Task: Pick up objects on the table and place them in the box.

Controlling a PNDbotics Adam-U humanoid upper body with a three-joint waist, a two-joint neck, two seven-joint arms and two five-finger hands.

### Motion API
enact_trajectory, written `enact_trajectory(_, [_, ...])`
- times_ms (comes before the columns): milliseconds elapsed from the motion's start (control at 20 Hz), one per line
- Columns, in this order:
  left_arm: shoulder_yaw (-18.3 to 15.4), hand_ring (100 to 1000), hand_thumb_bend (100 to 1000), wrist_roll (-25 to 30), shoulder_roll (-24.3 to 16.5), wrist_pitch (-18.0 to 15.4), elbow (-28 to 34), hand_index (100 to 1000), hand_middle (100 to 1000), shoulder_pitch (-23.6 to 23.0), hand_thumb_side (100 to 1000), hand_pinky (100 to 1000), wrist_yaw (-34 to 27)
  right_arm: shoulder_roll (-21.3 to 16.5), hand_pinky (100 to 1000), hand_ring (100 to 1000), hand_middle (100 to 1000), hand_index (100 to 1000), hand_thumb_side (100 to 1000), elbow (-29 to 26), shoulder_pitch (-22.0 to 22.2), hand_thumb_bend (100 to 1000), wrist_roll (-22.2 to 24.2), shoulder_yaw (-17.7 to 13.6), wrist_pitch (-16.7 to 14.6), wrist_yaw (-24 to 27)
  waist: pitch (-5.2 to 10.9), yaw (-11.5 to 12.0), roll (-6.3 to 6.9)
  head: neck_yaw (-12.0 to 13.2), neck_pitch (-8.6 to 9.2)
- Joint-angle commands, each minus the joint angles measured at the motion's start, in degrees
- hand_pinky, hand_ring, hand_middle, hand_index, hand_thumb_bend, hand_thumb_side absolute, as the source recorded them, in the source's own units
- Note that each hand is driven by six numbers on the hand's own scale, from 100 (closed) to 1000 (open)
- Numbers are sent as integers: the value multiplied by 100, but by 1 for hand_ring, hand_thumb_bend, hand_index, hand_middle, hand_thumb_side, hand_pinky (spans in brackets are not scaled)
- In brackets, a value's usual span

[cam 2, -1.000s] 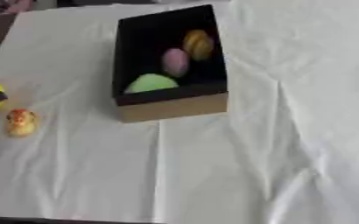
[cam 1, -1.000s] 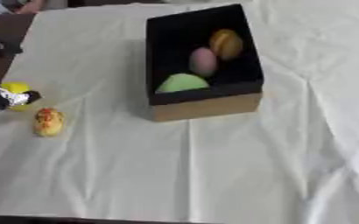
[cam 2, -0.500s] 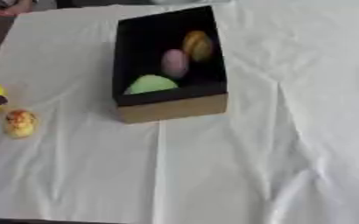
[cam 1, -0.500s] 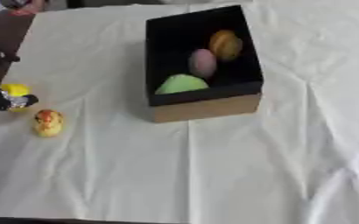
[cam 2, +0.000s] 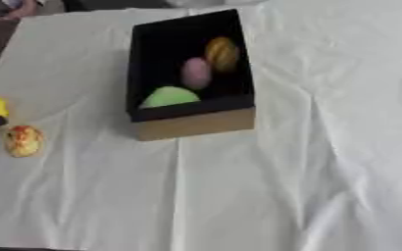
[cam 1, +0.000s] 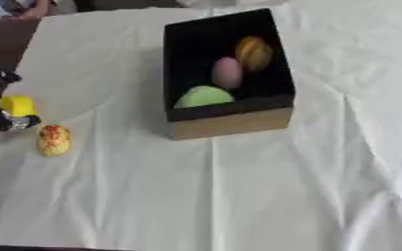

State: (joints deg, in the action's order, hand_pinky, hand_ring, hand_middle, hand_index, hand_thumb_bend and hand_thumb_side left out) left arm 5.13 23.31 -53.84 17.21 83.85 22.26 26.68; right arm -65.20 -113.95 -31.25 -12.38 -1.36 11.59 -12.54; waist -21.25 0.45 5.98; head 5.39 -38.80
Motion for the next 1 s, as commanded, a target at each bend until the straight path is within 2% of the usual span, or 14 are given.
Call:
enact_trajectory(50, [-127,884,535,41,-134,-4,-137,907,855,65,340,817,59,-105,836,844,780,857,501,-64,-46,100,-6,-41,20,-26,64,3,56,18,65])
enact_trajectory(150, [-150,884,534,52,-126,-4,-225,908,855,56,342,817,56,-100,837,845,780,857,502,-64,-40,100,-7,-41,21,-25,63,6,56,17,66])
enact_trajectory(200, [-159,884,534,48,-121,-4,-259,908,855,58,342,819,57,-97,838,845,777,858,467,-64,-38,100,-5,-38,18,-22,63,8,55,17,67])
enact_trajectory(250, [-174,883,528,35,-115,10,-306,909,855,63,342,817,72,-93,838,846,778,859,504,-64,-35,100,4,-30,7,-17,63,10,55,20,73])
enact_trajectory(600, [-181,874,518,-31,-27,11,-557,902,837,112,332,803,98,-75,840,849,776,859,504,-64,-26,100,14,-30,-38,5,54,-11,46,38,84])
enact_trajectory(1000, [-180,831,456,-119,57,-14,-648,865,773,131,299,750,70,-63,841,849,775,861,509,-64,-5,100,-12,-41,-60,25,43,-25,43,53,91])
